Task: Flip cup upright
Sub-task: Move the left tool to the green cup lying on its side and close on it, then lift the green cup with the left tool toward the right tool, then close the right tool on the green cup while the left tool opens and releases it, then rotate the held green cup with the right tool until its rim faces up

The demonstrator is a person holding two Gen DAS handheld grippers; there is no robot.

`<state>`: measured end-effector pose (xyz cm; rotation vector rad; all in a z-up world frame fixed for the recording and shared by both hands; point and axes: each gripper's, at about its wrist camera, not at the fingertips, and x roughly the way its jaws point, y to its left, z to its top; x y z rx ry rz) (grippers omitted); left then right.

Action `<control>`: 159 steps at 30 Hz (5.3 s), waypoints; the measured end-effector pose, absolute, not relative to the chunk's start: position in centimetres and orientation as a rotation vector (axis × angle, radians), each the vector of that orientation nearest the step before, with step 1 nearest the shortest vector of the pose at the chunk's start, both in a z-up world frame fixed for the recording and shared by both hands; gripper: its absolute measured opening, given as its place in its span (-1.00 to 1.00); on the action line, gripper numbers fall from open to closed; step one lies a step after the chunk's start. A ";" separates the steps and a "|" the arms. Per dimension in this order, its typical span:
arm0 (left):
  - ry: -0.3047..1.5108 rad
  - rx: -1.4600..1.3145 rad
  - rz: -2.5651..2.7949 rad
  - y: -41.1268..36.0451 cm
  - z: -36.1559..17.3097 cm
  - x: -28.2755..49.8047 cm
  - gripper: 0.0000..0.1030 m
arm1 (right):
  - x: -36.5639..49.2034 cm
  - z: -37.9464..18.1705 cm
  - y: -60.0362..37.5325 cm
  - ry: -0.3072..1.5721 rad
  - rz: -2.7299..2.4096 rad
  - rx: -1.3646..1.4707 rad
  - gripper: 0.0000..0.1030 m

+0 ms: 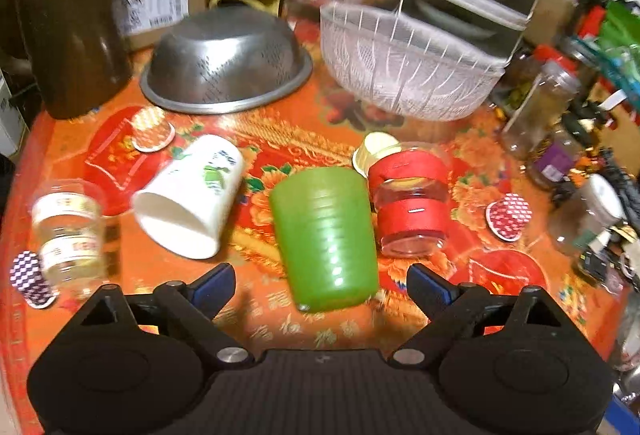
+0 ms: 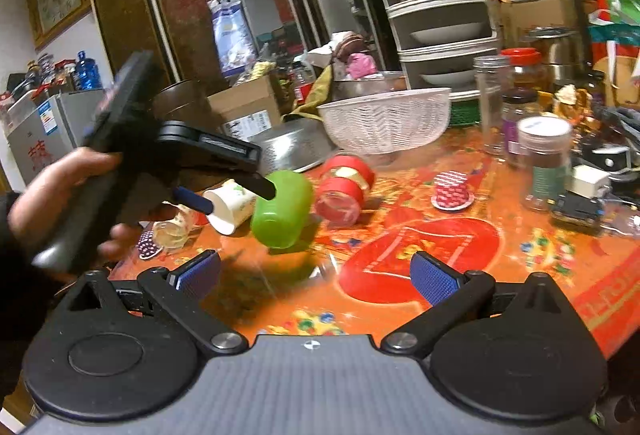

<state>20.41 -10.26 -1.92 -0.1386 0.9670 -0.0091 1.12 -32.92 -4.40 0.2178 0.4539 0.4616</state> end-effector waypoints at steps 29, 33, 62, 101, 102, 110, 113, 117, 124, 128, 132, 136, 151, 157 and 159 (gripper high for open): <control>0.946 -0.113 0.009 -10.5 -1.2 15.2 0.31 | 2.0 -5.1 -37.1 0.433 0.511 0.283 0.98; 0.869 -0.087 -0.026 -9.7 0.8 9.9 0.31 | 2.4 -4.6 -35.9 0.424 0.538 0.258 0.98; 0.942 -0.203 -0.198 -7.1 -5.3 -1.4 0.31 | 3.2 -5.8 -28.3 0.824 0.674 0.400 0.98; 0.934 -0.243 -0.218 -7.1 -6.0 -1.4 0.32 | 7.1 -6.5 -20.8 1.167 0.641 0.340 0.49; 0.932 -0.240 -0.219 -7.1 -6.0 -1.4 0.32 | 7.2 -6.6 -20.7 1.166 0.643 0.342 0.50; 0.916 -0.155 -0.230 -7.0 -6.1 -2.6 0.88 | 7.4 -6.8 -20.4 1.177 0.656 0.360 0.49; 0.900 -0.158 -0.226 -5.7 -6.0 -4.1 0.88 | 7.5 -6.9 -20.5 1.175 0.651 0.366 0.49; 0.819 -0.233 -0.226 -2.7 -4.9 -6.5 0.88 | 7.4 -6.8 -20.5 1.170 0.646 0.363 0.49; 0.630 -0.339 -0.216 2.0 -3.3 -9.8 0.88 | 6.8 -6.2 -20.2 1.127 0.648 0.321 0.49; 0.606 -0.420 -0.188 3.8 -3.5 -9.7 0.88 | 5.9 -5.5 -20.0 1.066 0.651 0.277 0.48; 0.587 -0.475 -0.171 5.2 -3.7 -9.6 0.88 | 4.7 -4.6 -20.2 0.974 0.672 0.238 0.48; 0.544 -0.501 -0.157 6.2 -3.4 -10.1 0.88 | 2.4 -2.3 -20.8 0.755 0.675 0.181 0.47; 0.433 -0.534 -0.170 7.2 -4.0 -10.4 0.88 | -3.2 -7.5 -21.2 0.127 0.511 -0.040 0.48; 0.435 -0.539 -0.180 7.4 -4.7 -10.2 0.88 | -2.5 -7.5 -20.7 0.092 0.493 -0.066 0.48; 0.432 -0.553 -0.184 7.5 -4.9 -10.1 0.88 | -1.8 -7.1 -20.5 0.111 0.501 -0.064 0.48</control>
